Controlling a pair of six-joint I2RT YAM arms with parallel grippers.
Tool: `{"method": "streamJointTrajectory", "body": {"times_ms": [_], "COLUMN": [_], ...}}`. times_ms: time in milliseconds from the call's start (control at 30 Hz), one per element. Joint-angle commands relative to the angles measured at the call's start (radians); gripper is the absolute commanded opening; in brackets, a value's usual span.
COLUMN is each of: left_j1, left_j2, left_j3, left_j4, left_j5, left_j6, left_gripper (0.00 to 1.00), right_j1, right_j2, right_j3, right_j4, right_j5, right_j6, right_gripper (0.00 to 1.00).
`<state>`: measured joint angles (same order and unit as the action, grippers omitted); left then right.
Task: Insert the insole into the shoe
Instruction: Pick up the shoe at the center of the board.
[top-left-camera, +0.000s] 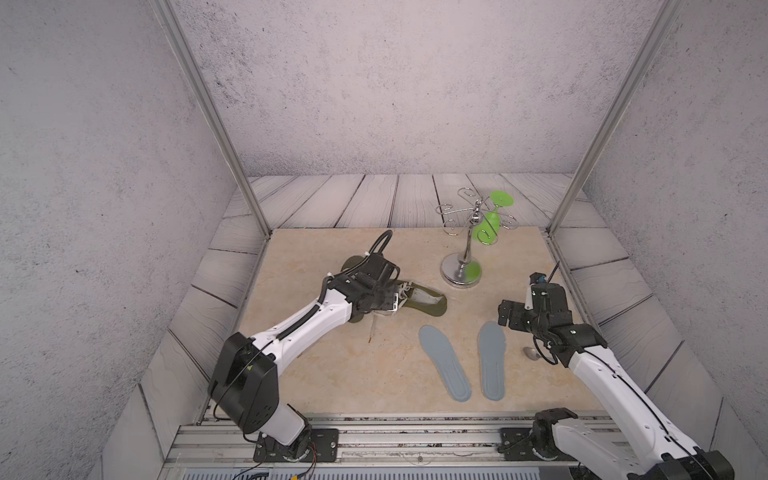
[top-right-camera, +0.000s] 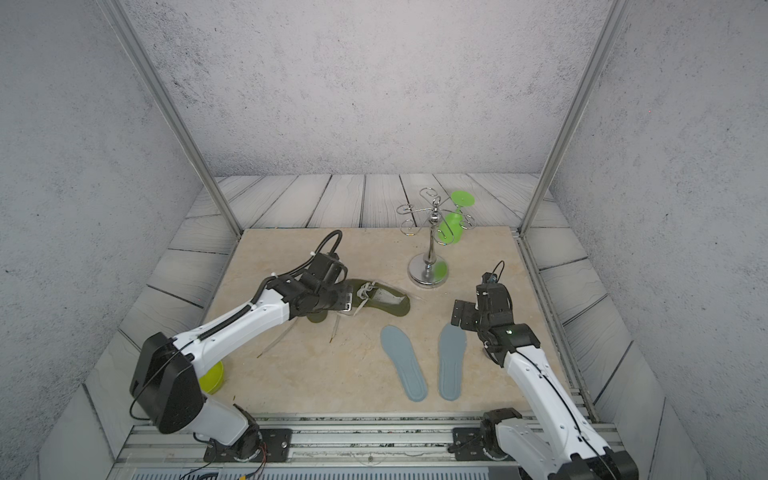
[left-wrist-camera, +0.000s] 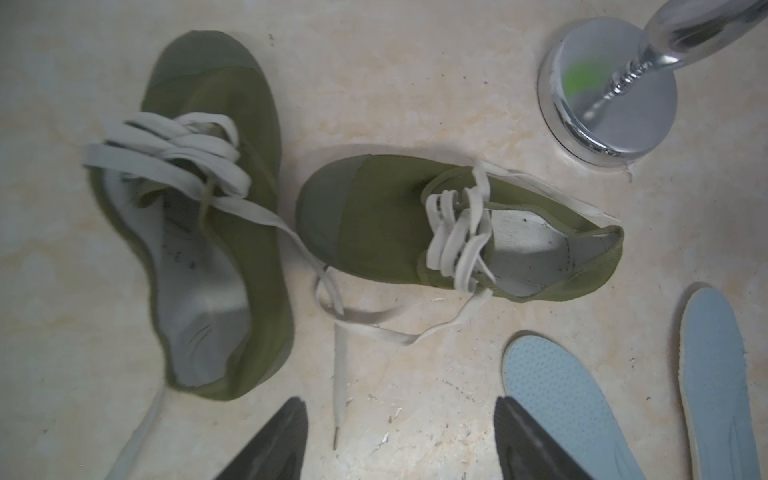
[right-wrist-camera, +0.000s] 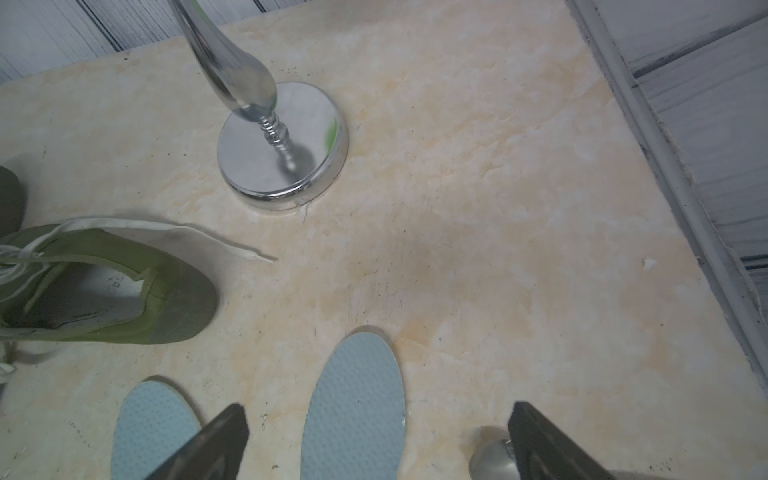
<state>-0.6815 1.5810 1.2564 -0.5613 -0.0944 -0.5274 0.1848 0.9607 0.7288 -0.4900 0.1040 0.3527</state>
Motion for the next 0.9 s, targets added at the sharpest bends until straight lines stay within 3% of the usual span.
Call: {"method": "streamJointTrajectory", "body": {"times_ms": [0,100,233,400,600,767,867], "left_j1": [-0.028,-0.030,-0.032,-0.032,-0.048,-0.090,-0.102], "left_j2": [0.066,0.139,0.211,0.189,0.083,0.141,0.188], "left_j3": [0.101,0.176,0.234,0.161,-0.079,0.050,0.060], "left_j4": [-0.042,-0.113,-0.123,-0.041,0.267,0.195,0.222], "left_j5": [0.016,0.031,0.143,0.168,0.127,0.053,0.046], "left_j6": [-0.024,-0.057,-0.190,-0.408,-0.789,-0.875,-0.965], "left_gripper": [0.73,0.73,0.69,0.67,0.60,0.59,0.59], "right_j1": [0.003,0.003,0.003,0.003,0.003,0.003,0.004], "right_j2": [0.016,0.024,0.028,0.046,0.050,0.052,0.053], "right_j3": [0.032,0.038,0.029,0.039,0.044,0.046,0.042], "right_j4": [-0.037,-0.046,-0.030,-0.032,-0.030,-0.032,-0.030], "right_j5": [-0.030,-0.027,-0.023,-0.023,0.005,0.010,0.017], "right_j6": [-0.027,-0.040,-0.041,-0.042,-0.044,-0.048,-0.053], "right_gripper": [0.99,0.99,0.99,0.99,0.99,0.99,0.99]}}
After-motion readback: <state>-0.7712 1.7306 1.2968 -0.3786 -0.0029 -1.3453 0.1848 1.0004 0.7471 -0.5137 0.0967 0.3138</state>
